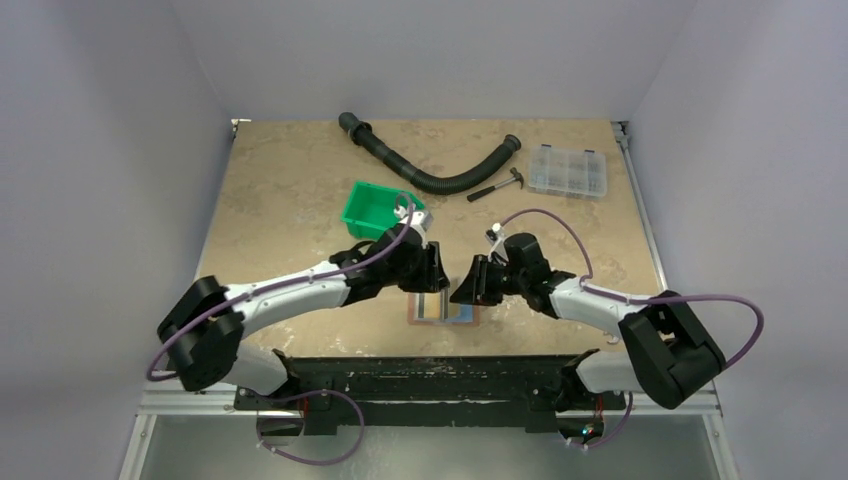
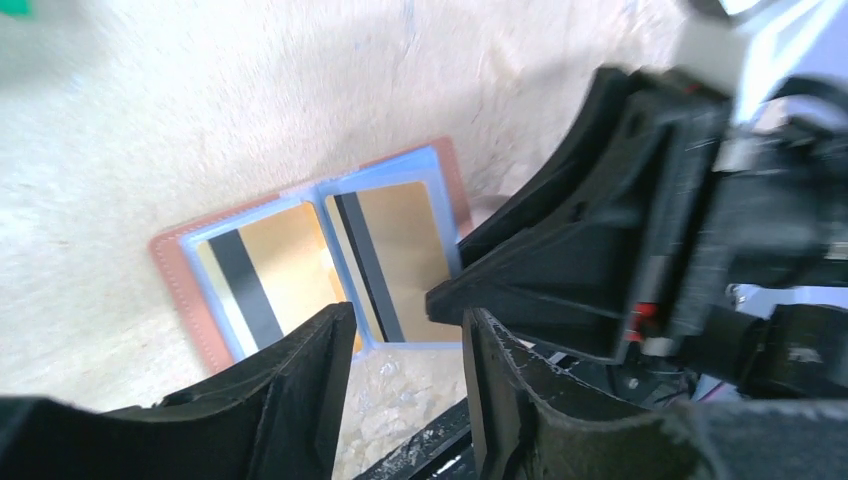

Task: Put the credit cards into the card holder
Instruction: Turn over the card slot in the card holder.

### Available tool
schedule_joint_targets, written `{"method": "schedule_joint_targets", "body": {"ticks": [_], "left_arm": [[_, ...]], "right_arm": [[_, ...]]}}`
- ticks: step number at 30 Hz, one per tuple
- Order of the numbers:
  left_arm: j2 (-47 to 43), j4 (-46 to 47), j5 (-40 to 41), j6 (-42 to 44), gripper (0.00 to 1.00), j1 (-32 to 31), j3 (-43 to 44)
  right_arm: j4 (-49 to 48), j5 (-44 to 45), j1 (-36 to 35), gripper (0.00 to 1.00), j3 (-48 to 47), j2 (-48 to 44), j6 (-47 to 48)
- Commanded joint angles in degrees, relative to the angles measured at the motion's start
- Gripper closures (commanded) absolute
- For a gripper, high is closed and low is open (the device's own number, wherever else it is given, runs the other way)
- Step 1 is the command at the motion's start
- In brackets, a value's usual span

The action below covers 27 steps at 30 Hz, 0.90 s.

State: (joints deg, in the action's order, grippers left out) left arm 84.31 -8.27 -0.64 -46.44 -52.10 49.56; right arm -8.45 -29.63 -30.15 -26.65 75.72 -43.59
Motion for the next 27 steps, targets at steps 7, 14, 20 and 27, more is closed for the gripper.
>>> {"method": "schedule_joint_targets", "body": {"ticks": [7,14,20,27], "left_arm": [[-16.4,-10.6,5.4,5.7,0.48,6.7,0.7],[-21.0,-12.9,4.3,7.7,0.45,7.7,0.5],[-24.0,-14.8,3.5,9.3,0.42,7.8,0.6],[-24.1,-16.3,3.8,10.9,0.33,8.7,3.3]], "right_arm": [[-2.9,2.2,-8.0,0.56,-6.0,4.4,-1.5],[-2.4,5.8,-12.1,0.53,-11.8,10.9,-1.7],[3.3,10.6,-12.1,0.5,-14.1,6.5,-0.7],[-1.2,10.9,-12.5,0.49,-9.7,6.7,-4.3]]}}
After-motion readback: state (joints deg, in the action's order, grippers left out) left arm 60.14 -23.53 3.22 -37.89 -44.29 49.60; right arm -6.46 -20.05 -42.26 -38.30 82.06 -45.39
